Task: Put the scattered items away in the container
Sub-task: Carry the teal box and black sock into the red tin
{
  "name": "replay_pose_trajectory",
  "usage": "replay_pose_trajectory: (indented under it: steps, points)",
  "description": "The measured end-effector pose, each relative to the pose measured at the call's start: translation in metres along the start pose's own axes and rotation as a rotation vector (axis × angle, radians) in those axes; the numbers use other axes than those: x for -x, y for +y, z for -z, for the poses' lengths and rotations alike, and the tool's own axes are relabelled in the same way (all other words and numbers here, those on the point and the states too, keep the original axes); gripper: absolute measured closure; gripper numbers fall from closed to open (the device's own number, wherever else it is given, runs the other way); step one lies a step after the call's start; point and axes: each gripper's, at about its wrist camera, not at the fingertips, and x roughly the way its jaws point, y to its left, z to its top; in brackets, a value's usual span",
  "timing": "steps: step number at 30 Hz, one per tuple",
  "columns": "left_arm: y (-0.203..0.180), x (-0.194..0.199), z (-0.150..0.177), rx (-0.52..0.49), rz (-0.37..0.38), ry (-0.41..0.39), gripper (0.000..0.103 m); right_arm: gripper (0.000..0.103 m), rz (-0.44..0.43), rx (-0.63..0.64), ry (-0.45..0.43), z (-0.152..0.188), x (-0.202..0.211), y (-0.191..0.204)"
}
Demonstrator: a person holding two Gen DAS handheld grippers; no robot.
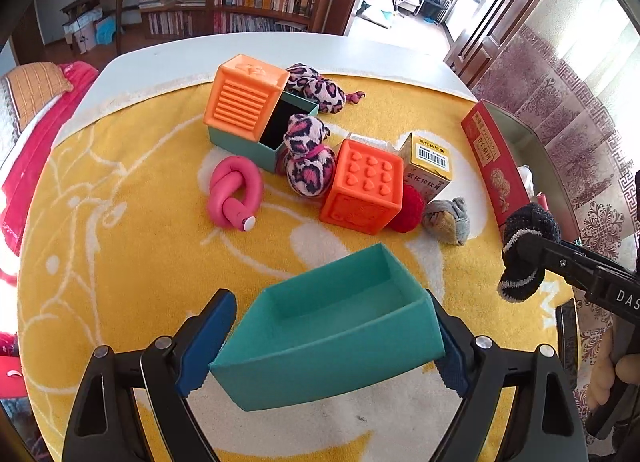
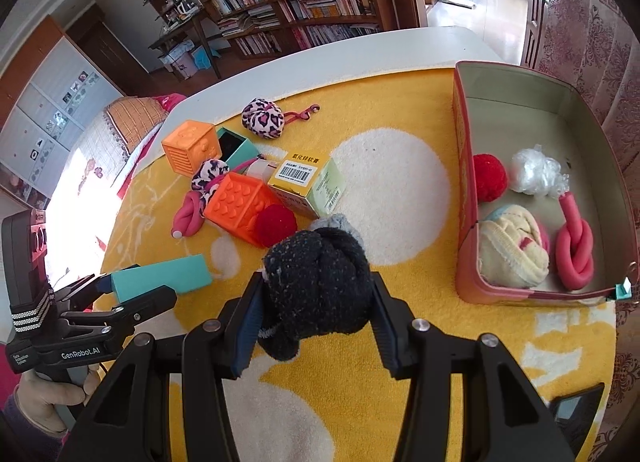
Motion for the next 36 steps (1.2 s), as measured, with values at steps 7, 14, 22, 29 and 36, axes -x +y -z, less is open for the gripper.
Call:
replay_pose_trajectory:
  steps: [7,14,22,29,36]
  points:
    - [-0.025,0.019,-0.004,-0.011,0.006,-0.045,0.012,0.049,-0.012,-0.022,-0.048,-0.004,0.025,-0.023]
    - [-0.056,0.029,-0.014,-0.017,0.051,-0.074,0.012,0.049,0.013,-0.067,-0.108,-0.011,0.050,-0.057]
    - [-0.106,0.034,-0.038,-0.057,0.109,-0.119,0.012,0.049,0.096,-0.132,-0.174,-0.019,0.079,-0.111]
    - [-0.168,0.032,-0.075,-0.147,0.174,-0.155,0.012,0.049,0.134,-0.145,-0.201,-0.030,0.083,-0.144]
    - [-0.232,0.021,-0.119,-0.241,0.230,-0.177,0.015,0.049,0.133,-0.134,-0.216,-0.036,0.082,-0.151]
